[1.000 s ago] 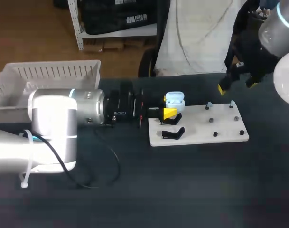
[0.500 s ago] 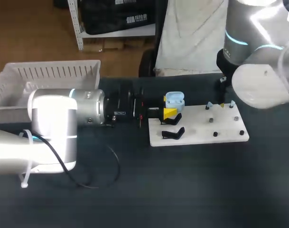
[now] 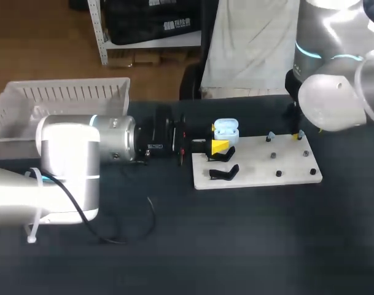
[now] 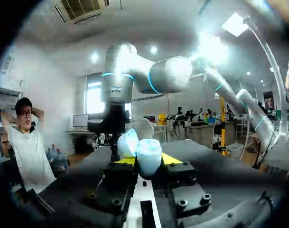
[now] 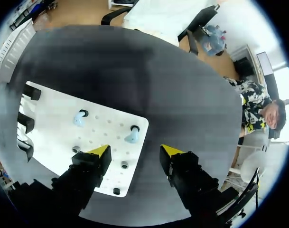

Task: Pick up each earbud case from the left stands, insert the matching earbuds, close the lid, and place the case in the box.

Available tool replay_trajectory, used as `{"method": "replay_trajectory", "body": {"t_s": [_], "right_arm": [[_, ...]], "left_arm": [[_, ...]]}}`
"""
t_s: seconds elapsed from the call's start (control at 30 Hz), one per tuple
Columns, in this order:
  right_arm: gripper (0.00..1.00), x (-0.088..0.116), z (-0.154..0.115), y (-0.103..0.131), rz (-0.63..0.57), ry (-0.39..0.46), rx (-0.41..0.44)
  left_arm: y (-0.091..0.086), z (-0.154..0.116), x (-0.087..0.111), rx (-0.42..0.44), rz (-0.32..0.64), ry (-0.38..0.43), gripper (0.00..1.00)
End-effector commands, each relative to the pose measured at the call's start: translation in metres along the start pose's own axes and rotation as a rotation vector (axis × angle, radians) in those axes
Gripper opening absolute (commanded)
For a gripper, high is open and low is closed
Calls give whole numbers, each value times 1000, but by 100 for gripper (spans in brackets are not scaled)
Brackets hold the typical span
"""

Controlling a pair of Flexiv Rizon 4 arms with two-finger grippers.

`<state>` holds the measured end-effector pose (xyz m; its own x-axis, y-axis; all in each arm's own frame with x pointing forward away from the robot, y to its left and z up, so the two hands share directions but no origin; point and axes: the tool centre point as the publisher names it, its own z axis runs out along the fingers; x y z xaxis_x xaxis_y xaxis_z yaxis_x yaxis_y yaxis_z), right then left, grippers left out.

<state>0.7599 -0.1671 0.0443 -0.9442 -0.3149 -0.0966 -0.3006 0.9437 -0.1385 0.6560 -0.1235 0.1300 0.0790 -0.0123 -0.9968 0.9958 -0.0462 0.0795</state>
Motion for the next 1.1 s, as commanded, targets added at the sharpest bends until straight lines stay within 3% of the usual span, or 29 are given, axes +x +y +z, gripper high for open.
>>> {"method": "replay_trajectory", "body": {"t_s": [0.03, 0.63, 0.83, 1.1], "right_arm": [[49, -3, 4, 2, -4, 2, 3], [34, -9, 15, 1, -13, 4, 31], [22, -10, 17, 0, -14, 6, 38], [20, -12, 18, 1, -16, 8, 43]], "left_arm": [[0, 0, 2, -2, 4, -5, 0], [0, 0, 2, -2, 4, -5, 0], [0, 0, 2, -2, 4, -5, 0], [0, 0, 2, -2, 4, -5, 0]]}}
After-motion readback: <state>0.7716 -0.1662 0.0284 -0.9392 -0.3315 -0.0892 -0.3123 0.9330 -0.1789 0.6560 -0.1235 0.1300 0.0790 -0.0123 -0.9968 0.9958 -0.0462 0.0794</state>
